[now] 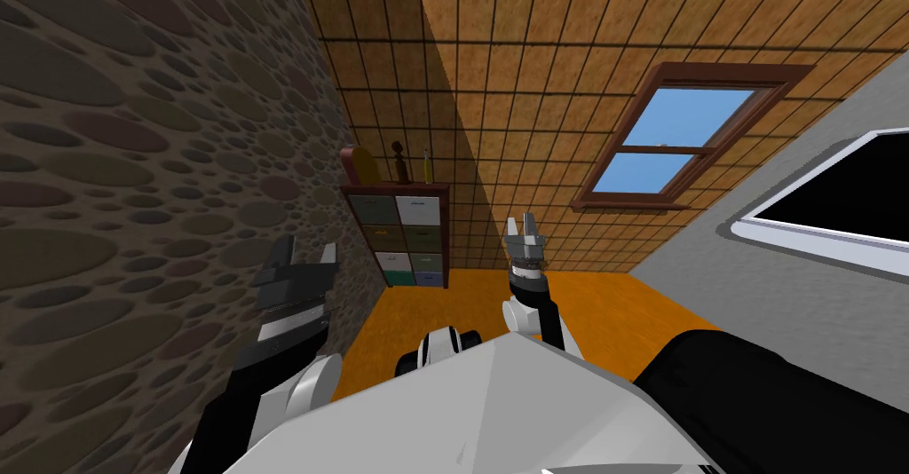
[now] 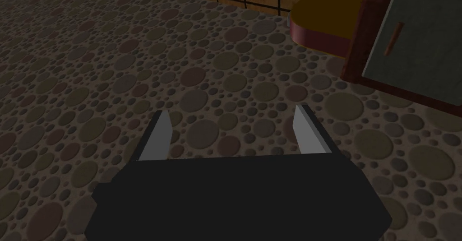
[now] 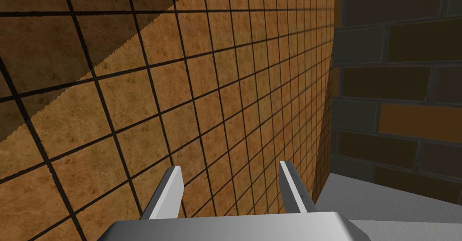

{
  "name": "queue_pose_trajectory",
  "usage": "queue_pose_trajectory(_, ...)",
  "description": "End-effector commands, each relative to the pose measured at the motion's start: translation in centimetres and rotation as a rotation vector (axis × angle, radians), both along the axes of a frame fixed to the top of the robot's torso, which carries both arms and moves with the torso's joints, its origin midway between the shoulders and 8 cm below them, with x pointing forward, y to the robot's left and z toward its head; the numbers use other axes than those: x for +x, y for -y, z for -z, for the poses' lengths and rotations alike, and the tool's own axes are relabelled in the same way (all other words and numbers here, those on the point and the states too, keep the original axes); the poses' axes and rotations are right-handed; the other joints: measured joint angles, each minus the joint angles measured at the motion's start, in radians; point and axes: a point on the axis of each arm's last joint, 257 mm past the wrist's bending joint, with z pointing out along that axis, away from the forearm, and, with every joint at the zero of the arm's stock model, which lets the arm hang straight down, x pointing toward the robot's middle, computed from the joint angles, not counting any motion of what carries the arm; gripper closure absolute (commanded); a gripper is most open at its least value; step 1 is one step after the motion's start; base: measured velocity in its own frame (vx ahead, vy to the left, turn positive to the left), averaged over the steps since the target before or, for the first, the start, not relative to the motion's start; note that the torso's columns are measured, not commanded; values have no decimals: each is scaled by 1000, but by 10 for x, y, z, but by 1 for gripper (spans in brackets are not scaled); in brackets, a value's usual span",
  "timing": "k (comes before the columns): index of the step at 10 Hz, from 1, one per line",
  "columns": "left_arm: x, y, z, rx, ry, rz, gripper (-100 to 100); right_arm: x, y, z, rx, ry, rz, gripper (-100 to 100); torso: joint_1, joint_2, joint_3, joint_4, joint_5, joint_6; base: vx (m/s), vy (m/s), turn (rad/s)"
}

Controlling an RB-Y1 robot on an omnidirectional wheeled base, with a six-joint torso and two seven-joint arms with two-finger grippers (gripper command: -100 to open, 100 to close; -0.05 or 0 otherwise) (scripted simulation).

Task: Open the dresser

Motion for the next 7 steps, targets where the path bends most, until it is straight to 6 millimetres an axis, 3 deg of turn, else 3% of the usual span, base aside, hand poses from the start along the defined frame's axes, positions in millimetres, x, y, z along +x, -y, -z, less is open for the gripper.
queue_pose_trajectory(1,7,8,11,56,-28,31,-100,0,0,0,0,0,0,0,0,9,-20,10,0,0,40,-20,-17)
queue_pose_trajectory(7,32,13,59,125,-121,69,-100,0,0,0,0,0,0,0,0,13,-25,14,0,0,63,-28,-27)
